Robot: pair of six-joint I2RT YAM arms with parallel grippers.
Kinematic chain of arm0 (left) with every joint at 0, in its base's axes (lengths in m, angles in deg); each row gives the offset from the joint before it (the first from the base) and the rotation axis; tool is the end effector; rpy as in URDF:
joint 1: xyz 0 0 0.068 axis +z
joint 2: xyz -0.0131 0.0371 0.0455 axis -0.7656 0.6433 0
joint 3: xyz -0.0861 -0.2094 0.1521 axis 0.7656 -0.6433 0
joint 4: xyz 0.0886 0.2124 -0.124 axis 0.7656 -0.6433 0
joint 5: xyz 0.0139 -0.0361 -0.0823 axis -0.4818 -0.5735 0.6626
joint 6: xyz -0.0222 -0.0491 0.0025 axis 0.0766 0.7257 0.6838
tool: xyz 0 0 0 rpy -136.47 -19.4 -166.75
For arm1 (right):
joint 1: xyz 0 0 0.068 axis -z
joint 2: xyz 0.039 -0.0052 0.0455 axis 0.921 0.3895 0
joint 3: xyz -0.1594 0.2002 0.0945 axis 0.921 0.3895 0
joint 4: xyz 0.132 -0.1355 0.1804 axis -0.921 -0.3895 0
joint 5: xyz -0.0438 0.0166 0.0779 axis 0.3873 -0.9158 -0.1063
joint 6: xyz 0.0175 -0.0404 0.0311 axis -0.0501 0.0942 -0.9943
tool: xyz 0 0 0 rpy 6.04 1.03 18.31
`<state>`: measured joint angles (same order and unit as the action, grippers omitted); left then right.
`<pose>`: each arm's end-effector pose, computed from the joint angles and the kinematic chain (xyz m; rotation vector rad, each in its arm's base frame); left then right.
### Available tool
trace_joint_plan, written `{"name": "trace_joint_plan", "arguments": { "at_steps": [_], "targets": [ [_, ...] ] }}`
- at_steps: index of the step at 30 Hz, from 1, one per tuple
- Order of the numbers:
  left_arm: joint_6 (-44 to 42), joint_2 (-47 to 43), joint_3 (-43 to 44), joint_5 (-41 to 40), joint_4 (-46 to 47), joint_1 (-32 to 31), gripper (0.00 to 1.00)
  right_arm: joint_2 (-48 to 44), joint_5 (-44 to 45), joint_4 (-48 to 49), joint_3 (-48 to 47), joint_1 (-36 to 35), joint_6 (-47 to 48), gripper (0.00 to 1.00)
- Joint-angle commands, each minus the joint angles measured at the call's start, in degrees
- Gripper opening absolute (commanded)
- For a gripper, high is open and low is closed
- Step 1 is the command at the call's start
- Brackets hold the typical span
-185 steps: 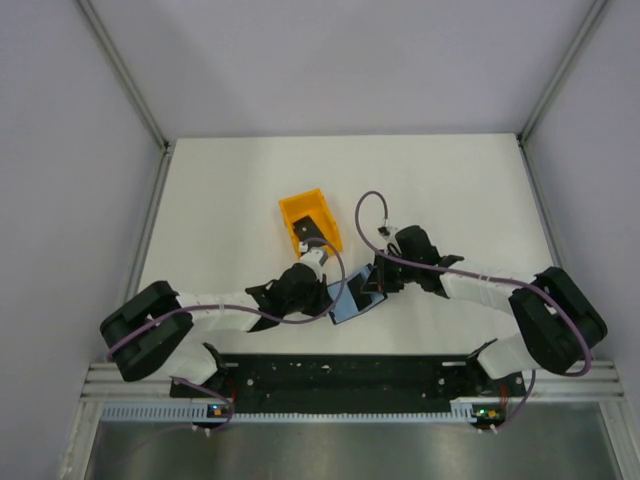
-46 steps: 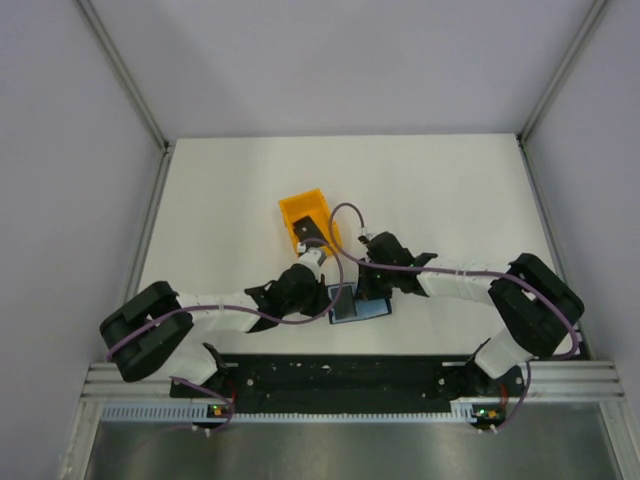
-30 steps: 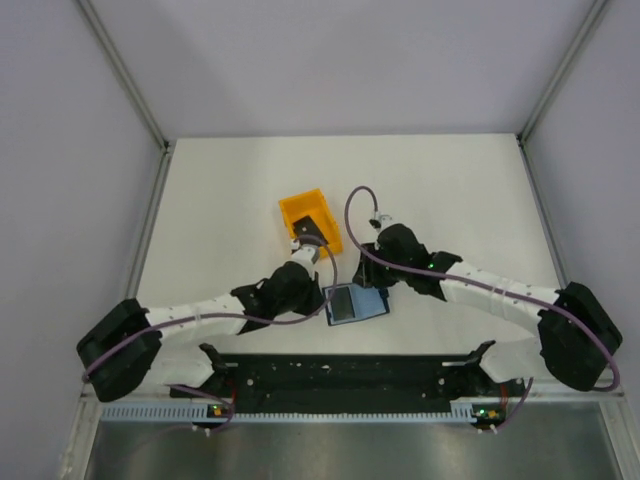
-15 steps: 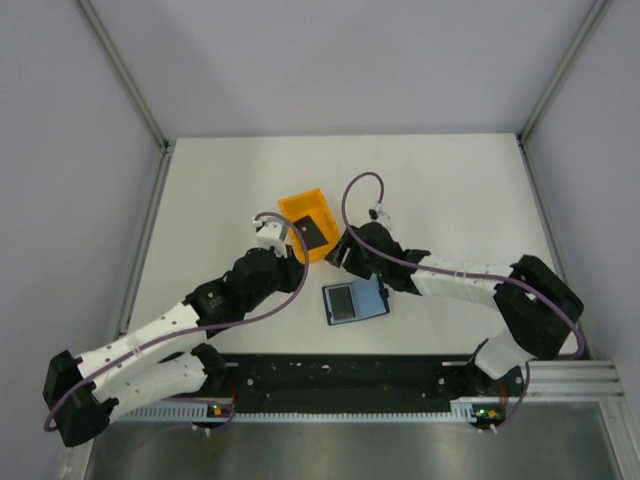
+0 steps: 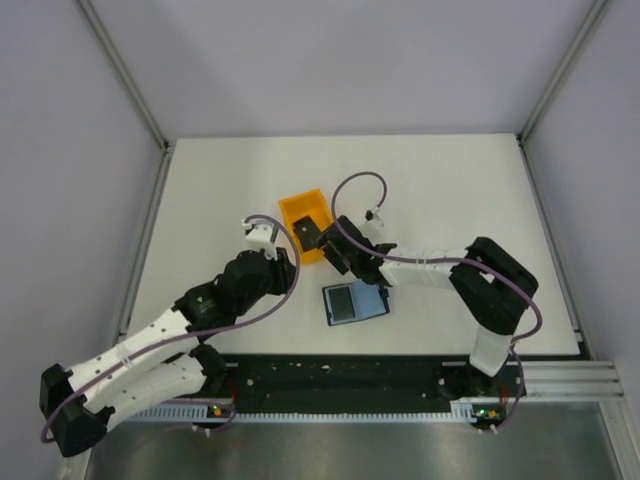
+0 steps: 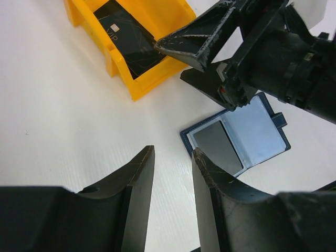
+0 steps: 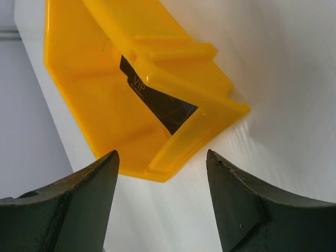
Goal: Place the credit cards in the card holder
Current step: Pick up the credit card from the card holder.
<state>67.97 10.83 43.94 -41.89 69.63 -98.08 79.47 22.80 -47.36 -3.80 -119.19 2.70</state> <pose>0.1303 -0.1290 0.2676 0.1402 2.0830 -0.5207 0.2374 0.2831 0.1795 0.8214 2.1863 0.8445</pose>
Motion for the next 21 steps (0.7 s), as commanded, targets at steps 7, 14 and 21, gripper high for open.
{"name": "trace_joint_plan", "arguments": {
  "at_steps": [7, 14, 21],
  "targets": [
    [-1.3, -4.1, 3.5, -2.6, -3.8, 0.5, 0.44, 7.6, 4.7, -6.6, -9.1, -0.4, -8.7, 0.65],
    [-1.7, -5.2, 4.1, -3.2, -5.2, 0.6, 0.45, 11.5, 5.1, -9.0, -12.4, -0.4, -8.7, 0.53],
    [-1.5, -6.1, 3.9, -3.2, -6.0, 0.7, 0.45, 13.8, 5.9, -10.4, -14.5, -0.3, -7.7, 0.42]
  ]
}}
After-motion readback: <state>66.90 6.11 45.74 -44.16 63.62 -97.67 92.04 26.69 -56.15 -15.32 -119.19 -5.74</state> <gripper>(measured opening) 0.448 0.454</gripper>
